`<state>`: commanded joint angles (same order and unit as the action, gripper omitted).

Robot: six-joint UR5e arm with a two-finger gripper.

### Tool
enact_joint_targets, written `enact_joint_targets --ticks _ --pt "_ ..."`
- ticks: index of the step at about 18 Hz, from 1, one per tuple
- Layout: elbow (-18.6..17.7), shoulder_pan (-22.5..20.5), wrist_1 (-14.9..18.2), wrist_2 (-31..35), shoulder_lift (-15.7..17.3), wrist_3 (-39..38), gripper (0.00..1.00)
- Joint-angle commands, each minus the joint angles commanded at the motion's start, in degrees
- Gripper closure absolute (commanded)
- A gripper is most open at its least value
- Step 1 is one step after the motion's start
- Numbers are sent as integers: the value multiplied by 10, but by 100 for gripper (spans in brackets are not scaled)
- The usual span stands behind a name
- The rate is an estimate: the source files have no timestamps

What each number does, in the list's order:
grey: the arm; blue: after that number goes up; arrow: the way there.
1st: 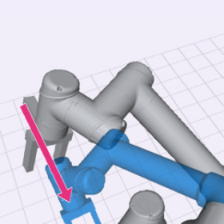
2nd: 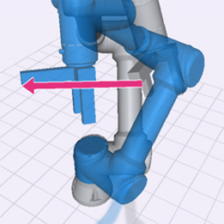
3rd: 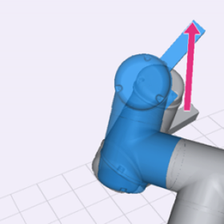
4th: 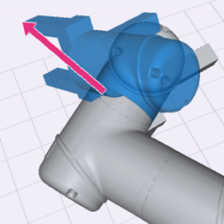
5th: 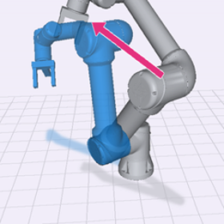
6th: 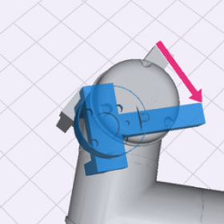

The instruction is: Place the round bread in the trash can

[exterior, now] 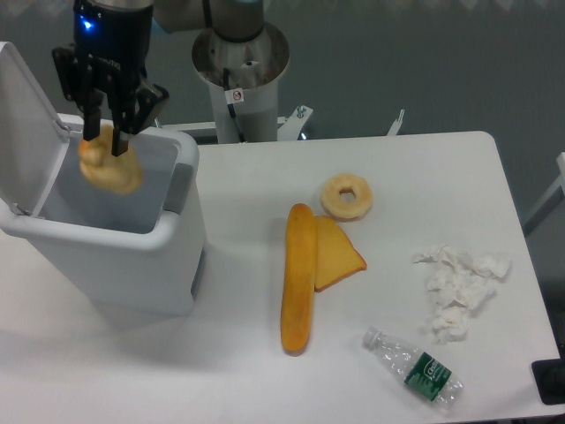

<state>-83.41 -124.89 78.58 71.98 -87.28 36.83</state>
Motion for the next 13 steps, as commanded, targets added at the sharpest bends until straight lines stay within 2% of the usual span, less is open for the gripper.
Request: enact_joint_targets --ticks 3,6,11,13 --pt "-2 -10 -30 2 -3 0 0" --pt "-17 -69 -60 8 -2 32 0" --pt "-40 -164 -63 45 -3 214 0" --pt "-53 -198 -63 65 -5 259 0"
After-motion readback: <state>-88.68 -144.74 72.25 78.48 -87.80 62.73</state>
